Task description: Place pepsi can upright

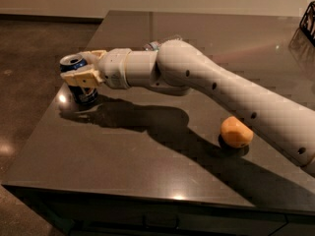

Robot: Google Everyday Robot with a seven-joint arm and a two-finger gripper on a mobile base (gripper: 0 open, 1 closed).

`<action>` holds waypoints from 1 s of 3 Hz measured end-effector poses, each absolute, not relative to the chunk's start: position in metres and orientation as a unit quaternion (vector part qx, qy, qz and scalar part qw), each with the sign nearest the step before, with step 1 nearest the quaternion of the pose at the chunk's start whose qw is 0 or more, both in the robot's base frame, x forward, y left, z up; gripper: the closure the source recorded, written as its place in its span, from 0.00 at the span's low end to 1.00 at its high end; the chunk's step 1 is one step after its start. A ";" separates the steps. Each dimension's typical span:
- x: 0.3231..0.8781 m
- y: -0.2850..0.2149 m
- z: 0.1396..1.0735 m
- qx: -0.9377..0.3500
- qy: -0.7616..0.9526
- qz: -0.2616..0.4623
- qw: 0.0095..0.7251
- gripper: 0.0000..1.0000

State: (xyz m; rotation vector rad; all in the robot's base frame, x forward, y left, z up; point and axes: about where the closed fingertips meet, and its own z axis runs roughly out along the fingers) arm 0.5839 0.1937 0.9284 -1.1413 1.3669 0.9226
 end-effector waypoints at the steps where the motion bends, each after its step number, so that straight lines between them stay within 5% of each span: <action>1: 0.584 0.195 0.924 -0.484 0.577 0.383 0.534 0.16; 2: 0.583 0.197 0.924 -0.486 0.576 0.384 0.534 0.00; 3: 0.583 0.197 0.924 -0.486 0.576 0.384 0.534 0.00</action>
Offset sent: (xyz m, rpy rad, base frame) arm 0.0004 0.0008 -0.0038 -0.0136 -0.0013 0.0012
